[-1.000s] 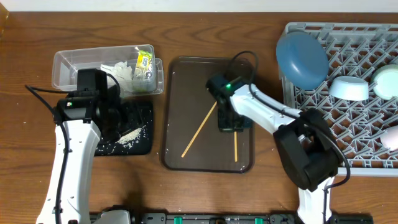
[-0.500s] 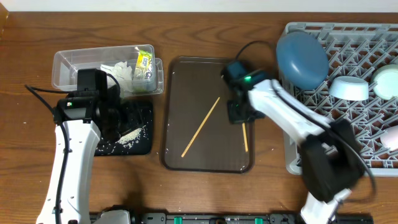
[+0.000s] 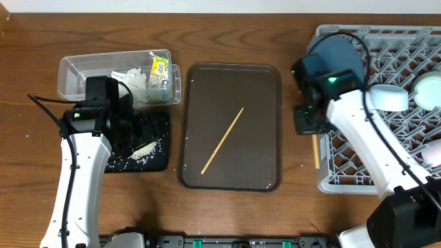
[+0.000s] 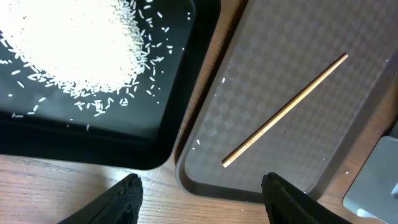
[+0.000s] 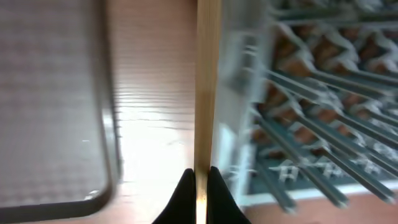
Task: Sort waste into correct bins and load items into the dishwasher rack
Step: 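Insert the chopstick upright into the rack with the right gripper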
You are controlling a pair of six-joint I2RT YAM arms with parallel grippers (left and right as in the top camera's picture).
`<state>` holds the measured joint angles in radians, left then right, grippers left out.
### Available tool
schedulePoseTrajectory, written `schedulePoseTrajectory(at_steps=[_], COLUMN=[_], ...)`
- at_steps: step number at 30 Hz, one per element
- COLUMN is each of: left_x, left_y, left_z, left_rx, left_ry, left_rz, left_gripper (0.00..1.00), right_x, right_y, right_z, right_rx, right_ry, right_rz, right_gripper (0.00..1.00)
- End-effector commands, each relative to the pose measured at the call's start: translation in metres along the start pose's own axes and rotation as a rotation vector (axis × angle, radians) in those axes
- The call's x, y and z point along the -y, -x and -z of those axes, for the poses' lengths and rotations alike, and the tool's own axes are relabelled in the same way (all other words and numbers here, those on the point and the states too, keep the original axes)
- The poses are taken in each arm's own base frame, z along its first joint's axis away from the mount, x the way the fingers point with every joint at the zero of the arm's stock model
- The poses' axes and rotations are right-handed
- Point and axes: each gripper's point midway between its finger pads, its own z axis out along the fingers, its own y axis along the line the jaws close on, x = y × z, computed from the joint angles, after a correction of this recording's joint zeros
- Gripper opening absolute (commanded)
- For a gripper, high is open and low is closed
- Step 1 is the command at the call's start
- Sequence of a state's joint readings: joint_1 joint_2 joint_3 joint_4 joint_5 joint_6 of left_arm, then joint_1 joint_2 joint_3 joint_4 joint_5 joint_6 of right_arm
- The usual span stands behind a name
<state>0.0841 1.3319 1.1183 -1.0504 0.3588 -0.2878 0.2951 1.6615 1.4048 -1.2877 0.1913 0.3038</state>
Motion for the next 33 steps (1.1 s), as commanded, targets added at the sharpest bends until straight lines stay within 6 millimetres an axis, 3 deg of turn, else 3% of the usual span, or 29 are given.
schedulePoseTrajectory(at_steps=[1, 7, 18, 24, 33], left_x=[-0.002, -0.002, -0.002, -0.002, -0.002], left_y=[0.002, 0.002, 0.002, 0.002, 0.002], left_z=[0.003, 0.003, 0.003, 0.003, 0.003], left_rx=[0.012, 0.013, 0.012, 0.012, 0.012], left_ry=[0.01, 0.011, 0.01, 0.01, 0.01], left_rz=[-0.003, -0.004, -0.004, -0.004, -0.003], left_gripper=[0.65, 0.65, 0.65, 0.65, 0.65], right_x=[0.027, 0.049, 0.109, 0.117, 0.112], right_y=[0.003, 0.001, -0.002, -0.007, -0.013], right_z=[-0.002, -0.006, -0.015, -0.025, -0.054], right_rx=[0.0, -0.029, -0.072, -0.089, -0.091], right_ry=[-0.058, -0.069, -0.115, -0.113, -0.112], right_rz=[-0.035, -0.045, -0.049, -0.076, -0.057], right_gripper=[0.01, 0.01, 0.01, 0.01, 0.02])
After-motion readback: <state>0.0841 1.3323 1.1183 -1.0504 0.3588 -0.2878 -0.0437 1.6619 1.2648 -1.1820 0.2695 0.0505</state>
